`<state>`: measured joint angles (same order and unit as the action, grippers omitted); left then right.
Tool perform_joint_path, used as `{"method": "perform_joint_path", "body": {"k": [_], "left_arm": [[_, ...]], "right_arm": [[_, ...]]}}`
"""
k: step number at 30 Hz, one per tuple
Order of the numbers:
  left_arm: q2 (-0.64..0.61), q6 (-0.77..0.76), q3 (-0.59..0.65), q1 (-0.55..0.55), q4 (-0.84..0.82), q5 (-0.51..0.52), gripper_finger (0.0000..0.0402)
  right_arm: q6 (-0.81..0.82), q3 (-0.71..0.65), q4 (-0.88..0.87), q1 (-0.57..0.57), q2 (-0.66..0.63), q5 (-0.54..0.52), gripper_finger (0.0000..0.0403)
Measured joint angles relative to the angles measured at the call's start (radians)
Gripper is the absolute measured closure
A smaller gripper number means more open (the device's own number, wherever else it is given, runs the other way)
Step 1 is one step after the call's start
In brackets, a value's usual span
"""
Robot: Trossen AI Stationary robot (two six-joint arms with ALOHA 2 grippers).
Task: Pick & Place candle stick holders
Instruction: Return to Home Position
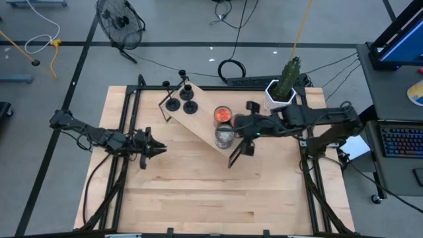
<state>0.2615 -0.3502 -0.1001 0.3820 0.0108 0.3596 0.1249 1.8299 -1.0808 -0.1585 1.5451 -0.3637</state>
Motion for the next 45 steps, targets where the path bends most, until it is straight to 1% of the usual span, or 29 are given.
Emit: {"method": "perform_joint_path", "body": {"k": [3, 7, 10, 12, 14, 18, 22, 24, 28, 31, 34, 39, 42, 45], "left_arm": [[0.0, 0.076, 0.0, 0.0, 0.016, 0.0, 0.0314], [0.0, 0.221, 0.0, 0.0, 0.112, -0.007, 0.0314], [-0.002, 0.312, -0.001, 0.0, 0.163, -0.067, 0.0314], [-0.01, 0.324, -0.001, 0.0, 0.143, -0.111, 0.0314], [-0.024, 0.301, -0.001, 0.0, 0.105, -0.133, 0.0314], [-0.059, 0.271, -0.001, 0.0, 0.051, -0.142, 0.0314], [-0.1, 0.301, -0.001, 0.0, 0.023, -0.14, 0.0314], [-0.121, 0.32, -0.001, 0.0, 0.011, -0.122, 0.0314], [-0.17, 0.349, -0.001, 0.0, -0.037, -0.065, 0.0314], [-0.198, 0.348, -0.001, -0.001, -0.068, -0.056, 0.0314], [-0.205, 0.348, -0.001, -0.001, -0.068, -0.071, 0.0314], [-0.204, 0.318, -0.001, -0.001, -0.069, -0.117, 0.0314], [-0.204, 0.315, -0.001, -0.001, -0.068, -0.166, 0.0314], [-0.204, 0.316, -0.001, -0.001, -0.068, -0.182, 0.0314]], "right_arm": [[0.057, -0.141, 0.043, -0.008, -0.097, 0.0, 0.0402], [0.161, -0.356, 0.17, -0.027, -0.266, 0.0, 0.0402], [0.22, -0.513, 0.296, -0.05, -0.403, 0.001, 0.0401], [0.231, -0.608, 0.379, -0.066, -0.49, 0.002, 0.04], [0.225, -0.69, 0.44, -0.08, -0.573, 0.002, 0.0399], [0.247, -0.835, 0.539, -0.105, -0.712, 0.001, 0.0402], [0.281, -0.951, 0.587, -0.119, -0.827, 0.002, 0.0399], [0.311, -1.002, 0.599, -0.124, -0.884, 0.002, 0.0399], [0.384, -1.084, 0.598, -0.137, -0.981, 0.003, 0.0398], [0.405, -1.132, 0.599, -0.147, -1.046, 0.002, 0.0399], [0.404, -1.187, 0.626, -0.152, -1.097, 0.002, 0.0398], [0.356, -1.326, 0.793, -0.152, -1.151, 0.013, 0.0398], [0.374, -1.404, 0.866, -0.152, -1.169, 0.082, 0.0399], [0.397, -1.473, 0.951, -0.151, -1.19, 0.136, 0.0399]]}}
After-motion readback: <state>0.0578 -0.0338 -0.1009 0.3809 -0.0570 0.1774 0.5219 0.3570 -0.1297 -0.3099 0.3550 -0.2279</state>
